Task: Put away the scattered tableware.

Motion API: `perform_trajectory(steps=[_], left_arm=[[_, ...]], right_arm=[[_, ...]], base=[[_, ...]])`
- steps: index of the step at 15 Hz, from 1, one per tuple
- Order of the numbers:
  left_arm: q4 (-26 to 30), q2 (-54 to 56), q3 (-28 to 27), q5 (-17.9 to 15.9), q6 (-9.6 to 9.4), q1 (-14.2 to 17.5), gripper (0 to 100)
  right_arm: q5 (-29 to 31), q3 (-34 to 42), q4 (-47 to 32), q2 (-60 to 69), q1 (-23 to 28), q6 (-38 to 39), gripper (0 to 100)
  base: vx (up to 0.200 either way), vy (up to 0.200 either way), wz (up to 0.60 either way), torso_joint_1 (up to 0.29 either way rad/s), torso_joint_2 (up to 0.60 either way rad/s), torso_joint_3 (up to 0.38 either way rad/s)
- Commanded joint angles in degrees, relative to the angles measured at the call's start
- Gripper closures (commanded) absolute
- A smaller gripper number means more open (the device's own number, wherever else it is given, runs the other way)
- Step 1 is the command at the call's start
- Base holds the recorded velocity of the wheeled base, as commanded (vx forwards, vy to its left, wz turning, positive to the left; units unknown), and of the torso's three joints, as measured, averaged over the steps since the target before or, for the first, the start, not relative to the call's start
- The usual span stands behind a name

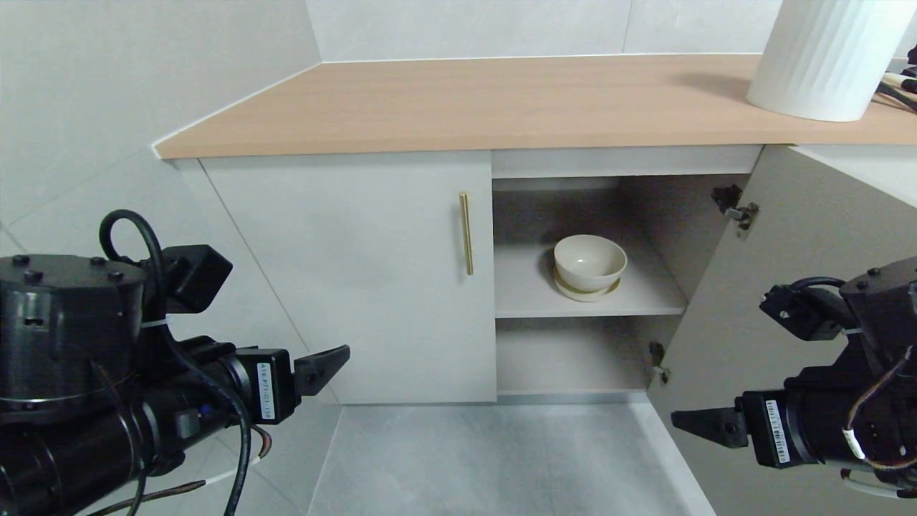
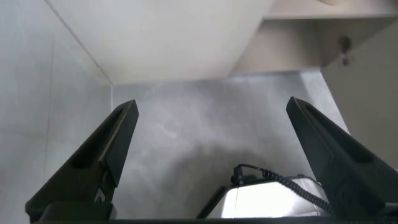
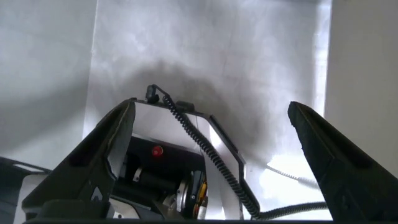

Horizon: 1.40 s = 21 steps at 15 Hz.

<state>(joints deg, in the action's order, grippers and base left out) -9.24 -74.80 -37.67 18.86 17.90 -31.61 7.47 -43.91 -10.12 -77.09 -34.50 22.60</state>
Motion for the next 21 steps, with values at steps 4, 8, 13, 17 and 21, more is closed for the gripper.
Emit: perform_trajectory(steps=[4,8,13,17,21], left_arm=[[0.01,0.01,0.32,-0.05,0.03,-0.03,0],[0.01,0.01,0.58,0.04,-0.05,-0.03,0],[-0.08,0.01,0.84,-0.05,-0.23,-0.03,0],[-0.08,0.18,0.84,0.21,-0.32,-0.03,0],[-0.08,0.18,0.75,1.80,-0.41,-0.03,0]], right_arm=[[0.00,0.14,0.01,-0.07,-0.04,-0.01,0],[0.09,0.14,0.01,-0.07,-0.04,0.07,0],[0.09,0.14,-0.08,0.80,-0.04,-0.01,0],[0.17,1.72,-0.17,2.30,-0.04,-0.01,0],[0.79,2.07,-0.17,4.06,-0.04,-0.19,0]], base=[[-0.200,0.000,0.00,0.001,0.00,0.002],[-0.050,0.000,0.00,0.002,0.00,0.002],[0.000,0.000,0.00,0.000,0.00,0.000],[0.000,0.000,0.00,0.000,0.00,0.000],[0.000,-0.150,0.00,-0.001,0.00,-0.001]])
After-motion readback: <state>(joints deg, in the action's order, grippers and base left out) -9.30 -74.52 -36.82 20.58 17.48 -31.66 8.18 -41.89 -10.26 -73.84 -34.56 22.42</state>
